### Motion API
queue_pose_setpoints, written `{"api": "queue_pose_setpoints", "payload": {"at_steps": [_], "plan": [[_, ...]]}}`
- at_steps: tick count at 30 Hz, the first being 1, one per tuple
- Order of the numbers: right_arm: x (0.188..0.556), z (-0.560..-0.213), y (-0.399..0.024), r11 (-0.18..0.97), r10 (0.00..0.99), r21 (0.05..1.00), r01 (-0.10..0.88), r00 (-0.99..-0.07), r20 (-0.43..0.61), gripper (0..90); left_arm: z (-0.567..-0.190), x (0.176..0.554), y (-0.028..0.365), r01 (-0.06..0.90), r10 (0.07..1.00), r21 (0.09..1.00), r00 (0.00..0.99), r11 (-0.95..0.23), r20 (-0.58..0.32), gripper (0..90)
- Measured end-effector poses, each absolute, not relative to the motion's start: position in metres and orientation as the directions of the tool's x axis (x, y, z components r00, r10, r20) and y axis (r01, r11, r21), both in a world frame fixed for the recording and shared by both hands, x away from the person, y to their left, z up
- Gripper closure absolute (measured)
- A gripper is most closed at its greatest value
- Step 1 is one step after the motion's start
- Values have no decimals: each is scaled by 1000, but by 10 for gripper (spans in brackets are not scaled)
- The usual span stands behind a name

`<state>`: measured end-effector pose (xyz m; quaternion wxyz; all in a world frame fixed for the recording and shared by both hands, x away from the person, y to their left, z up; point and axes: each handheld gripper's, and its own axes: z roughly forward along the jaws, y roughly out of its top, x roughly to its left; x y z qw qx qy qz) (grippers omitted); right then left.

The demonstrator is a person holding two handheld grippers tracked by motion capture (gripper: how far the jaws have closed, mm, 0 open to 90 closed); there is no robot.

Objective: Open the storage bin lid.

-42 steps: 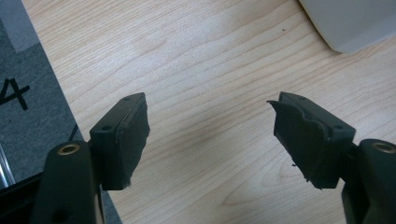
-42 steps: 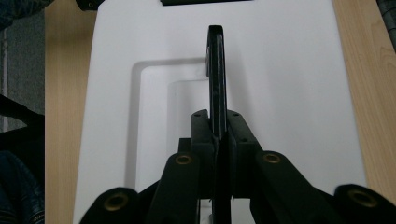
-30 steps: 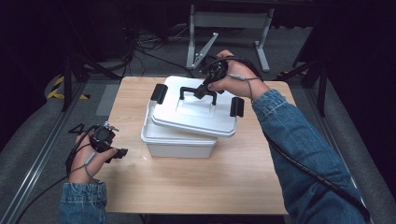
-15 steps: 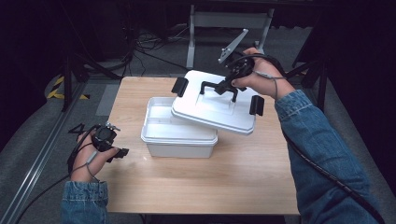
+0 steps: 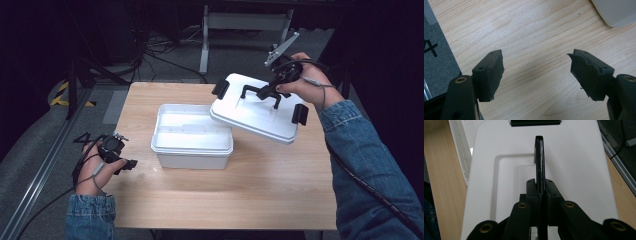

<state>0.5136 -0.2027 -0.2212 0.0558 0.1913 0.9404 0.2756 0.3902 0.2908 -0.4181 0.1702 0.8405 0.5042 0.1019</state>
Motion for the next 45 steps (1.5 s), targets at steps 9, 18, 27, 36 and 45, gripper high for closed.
{"api": "queue_pose_setpoints", "payload": {"at_steps": [9, 18, 27, 36, 45], "plan": [[519, -233, -244, 747, 462, 537, 392, -887, 6, 841, -419, 390, 291, 815, 884, 387, 468, -431, -1, 273], [526, -251, -273, 726, 516, 523, 447, -856, 17, 841, -420, 390, 291, 817, 885, 385, 466, -429, -1, 273], [538, -279, -291, 687, 566, 534, 493, -823, 32, 841, -421, 390, 293, 817, 884, 384, 467, -431, -2, 273], [547, -318, -304, 673, 586, 526, 520, -809, 49, 841, -422, 390, 292, 819, 886, 381, 464, -428, -3, 273], [550, -351, -315, 669, 601, 505, 545, -797, 64, 841, -422, 389, 293, 823, 886, 376, 463, -427, -7, 272]]}}
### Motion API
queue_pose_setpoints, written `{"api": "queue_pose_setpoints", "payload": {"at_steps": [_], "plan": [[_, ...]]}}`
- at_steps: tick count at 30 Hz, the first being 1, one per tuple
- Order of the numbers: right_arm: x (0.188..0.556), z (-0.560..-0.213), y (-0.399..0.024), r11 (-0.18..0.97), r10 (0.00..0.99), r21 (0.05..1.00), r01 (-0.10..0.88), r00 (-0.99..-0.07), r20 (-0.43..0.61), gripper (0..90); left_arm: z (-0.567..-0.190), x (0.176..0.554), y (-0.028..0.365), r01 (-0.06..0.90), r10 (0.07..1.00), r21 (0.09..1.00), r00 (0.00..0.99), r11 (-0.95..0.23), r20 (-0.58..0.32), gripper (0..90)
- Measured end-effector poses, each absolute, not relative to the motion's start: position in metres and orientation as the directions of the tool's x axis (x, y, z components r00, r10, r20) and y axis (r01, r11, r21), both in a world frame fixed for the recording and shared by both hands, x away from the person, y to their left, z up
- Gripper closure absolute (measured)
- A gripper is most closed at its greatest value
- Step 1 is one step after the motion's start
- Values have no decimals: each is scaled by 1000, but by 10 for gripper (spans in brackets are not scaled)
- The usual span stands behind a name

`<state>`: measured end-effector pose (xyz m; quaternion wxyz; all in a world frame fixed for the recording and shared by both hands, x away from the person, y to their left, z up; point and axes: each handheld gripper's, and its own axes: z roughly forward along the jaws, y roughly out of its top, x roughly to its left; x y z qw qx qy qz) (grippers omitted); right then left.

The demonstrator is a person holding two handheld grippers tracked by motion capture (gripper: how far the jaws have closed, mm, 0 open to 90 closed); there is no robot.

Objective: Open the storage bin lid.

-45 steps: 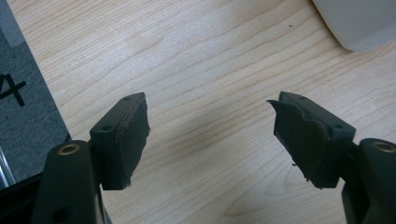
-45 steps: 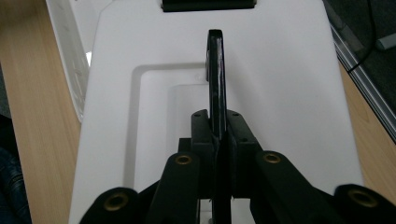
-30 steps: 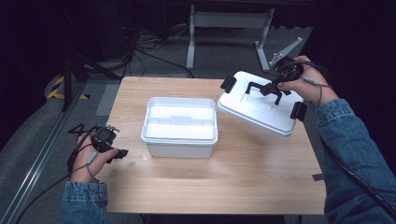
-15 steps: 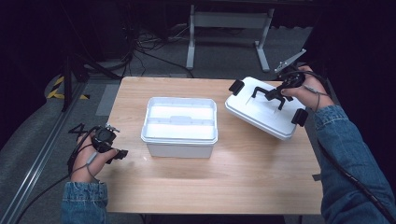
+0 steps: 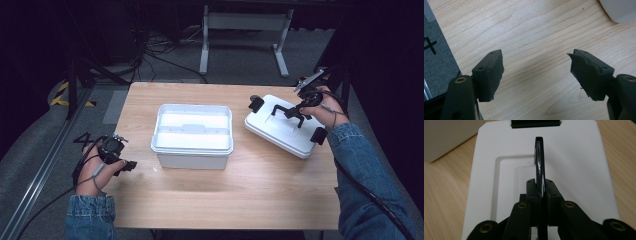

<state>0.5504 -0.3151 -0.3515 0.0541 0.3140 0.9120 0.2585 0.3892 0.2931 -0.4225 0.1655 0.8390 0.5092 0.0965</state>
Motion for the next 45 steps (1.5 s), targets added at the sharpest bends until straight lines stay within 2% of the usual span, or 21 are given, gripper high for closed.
{"api": "queue_pose_setpoints", "payload": {"at_steps": [19, 35, 40, 45], "plan": [[551, -392, -312, 672, 602, 486, 559, -794, 81, 841, -425, 390, 295, 825, 889, 380, 457, -420, -9, 272], [554, -409, -313, 678, 595, 483, 554, -800, 81, 837, -426, 389, 297, 824, 887, 375, 462, -424, -12, 272], [554, -408, -314, 658, 617, 484, 576, -781, 90, 808, -427, 389, 296, 828, 887, 367, 461, -424, -16, 272], [553, -401, -313, 655, 625, 490, 575, -777, 76, 736, -426, 388, 296, 825, 887, 374, 461, -425, -8, 270]]}}
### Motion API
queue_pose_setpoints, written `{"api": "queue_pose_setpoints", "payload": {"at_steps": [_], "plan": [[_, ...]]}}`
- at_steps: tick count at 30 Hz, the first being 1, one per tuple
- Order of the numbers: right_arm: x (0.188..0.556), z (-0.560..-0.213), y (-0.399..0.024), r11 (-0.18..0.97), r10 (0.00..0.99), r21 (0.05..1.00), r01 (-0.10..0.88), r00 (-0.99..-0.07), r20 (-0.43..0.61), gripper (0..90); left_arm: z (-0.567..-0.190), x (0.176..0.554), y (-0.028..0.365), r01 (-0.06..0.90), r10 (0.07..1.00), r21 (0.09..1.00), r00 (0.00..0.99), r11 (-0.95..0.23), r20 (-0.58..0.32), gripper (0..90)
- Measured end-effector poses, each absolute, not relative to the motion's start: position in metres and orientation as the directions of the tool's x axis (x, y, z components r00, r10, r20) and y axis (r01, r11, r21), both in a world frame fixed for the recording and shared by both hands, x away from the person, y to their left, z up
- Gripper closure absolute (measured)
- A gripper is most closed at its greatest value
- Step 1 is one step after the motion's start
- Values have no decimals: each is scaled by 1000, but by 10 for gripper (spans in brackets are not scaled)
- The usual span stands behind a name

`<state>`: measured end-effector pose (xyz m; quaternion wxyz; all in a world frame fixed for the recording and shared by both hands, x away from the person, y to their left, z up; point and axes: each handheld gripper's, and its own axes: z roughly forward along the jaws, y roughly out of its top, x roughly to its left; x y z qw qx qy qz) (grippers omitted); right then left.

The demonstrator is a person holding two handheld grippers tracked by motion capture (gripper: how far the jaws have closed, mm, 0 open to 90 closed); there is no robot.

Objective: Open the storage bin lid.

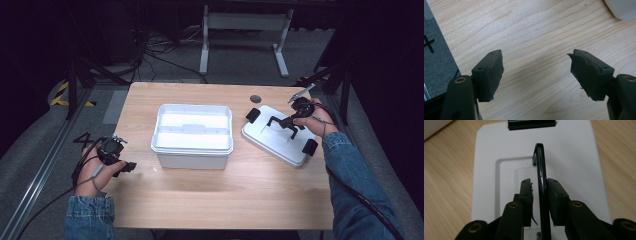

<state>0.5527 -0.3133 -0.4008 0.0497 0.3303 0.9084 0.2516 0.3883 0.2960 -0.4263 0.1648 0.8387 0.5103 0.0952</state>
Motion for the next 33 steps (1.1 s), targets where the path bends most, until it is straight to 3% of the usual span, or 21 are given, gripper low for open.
{"api": "queue_pose_setpoints", "payload": {"at_steps": [6, 20, 33], "plan": [[551, -387, -321, 606, 672, 542, 583, -739, 44, 611, -428, 389, 294, 827, 886, 367, 463, -425, -18, 269], [517, -347, -308, 617, 596, 639, 459, -803, 1, 547, -428, 381, 298, 829, 890, 366, 456, -422, -8, 268], [443, -342, -280, 631, 483, 682, 370, -875, 28, 537, -425, 376, 296, 821, 885, 371, 466, -433, 1, 261]]}}
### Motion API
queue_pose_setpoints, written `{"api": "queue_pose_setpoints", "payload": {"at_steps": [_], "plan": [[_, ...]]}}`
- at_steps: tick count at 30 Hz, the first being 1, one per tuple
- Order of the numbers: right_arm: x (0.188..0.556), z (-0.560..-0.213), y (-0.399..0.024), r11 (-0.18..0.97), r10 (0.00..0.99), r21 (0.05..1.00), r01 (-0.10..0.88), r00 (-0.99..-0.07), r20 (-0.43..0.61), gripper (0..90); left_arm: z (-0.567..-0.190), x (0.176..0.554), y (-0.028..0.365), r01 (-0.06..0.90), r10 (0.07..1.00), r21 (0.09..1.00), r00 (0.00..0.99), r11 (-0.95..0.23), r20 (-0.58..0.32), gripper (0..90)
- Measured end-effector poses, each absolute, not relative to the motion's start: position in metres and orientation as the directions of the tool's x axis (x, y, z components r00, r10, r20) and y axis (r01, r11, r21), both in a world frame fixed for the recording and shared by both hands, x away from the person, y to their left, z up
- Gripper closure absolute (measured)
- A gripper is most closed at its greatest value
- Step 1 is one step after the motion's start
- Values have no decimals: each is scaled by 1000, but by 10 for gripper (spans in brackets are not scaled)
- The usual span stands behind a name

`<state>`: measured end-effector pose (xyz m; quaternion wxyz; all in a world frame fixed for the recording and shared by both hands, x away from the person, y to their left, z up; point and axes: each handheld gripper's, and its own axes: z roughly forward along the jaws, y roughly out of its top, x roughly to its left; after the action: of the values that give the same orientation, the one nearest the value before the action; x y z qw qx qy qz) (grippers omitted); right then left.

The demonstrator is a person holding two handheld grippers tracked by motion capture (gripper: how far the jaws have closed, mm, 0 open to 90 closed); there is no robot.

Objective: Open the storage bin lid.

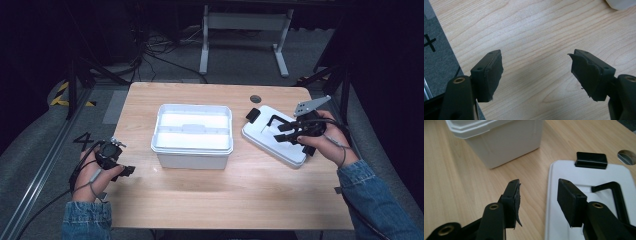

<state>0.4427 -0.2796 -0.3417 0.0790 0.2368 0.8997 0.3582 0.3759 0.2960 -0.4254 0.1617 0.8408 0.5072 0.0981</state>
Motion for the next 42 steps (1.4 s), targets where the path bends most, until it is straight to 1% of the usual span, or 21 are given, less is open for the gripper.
{"api": "queue_pose_setpoints", "payload": {"at_steps": [5, 11, 17, 21, 24, 29, 33, 36, 42], "plan": [[422, -350, -273, 616, 481, 696, 368, -876, 38, 527, -426, 377, 295, 822, 885, 373, 466, -431, -5, 261], [398, -368, -265, 578, 477, 730, 366, -877, 62, 524, -427, 378, 296, 819, 881, 366, 474, -442, 2, 261], [380, -386, -254, 579, 472, 734, 355, -880, 53, 519, -428, 377, 294, 825, 885, 365, 466, -432, -8, 261], [373, -398, -248, 574, 472, 736, 360, -879, 62, 518, -428, 378, 294, 826, 885, 365, 465, -430, -8, 261], [371, -407, -246, 549, 474, 755, 358, -878, 72, 518, -428, 378, 294, 825, 885, 367, 465, -430, -9, 261], [369, -419, -246, 511, 511, 774, 374, -856, 76, 518, -429, 379, 294, 822, 883, 366, 470, -436, -4, 261], [365, -429, -244, 531, 523, 771, 351, -852, 27, 510, -430, 380, 294, 819, 878, 359, 478, -446, 0, 261], [363, -439, -241, 541, 528, 765, 349, -849, 14, 502, -431, 379, 293, 823, 881, 359, 474, -441, -4, 261], [364, -461, -238, 563, 522, 744, 361, -853, 19, 499, -431, 381, 292, 820, 877, 354, 480, -449, 0, 261]]}}
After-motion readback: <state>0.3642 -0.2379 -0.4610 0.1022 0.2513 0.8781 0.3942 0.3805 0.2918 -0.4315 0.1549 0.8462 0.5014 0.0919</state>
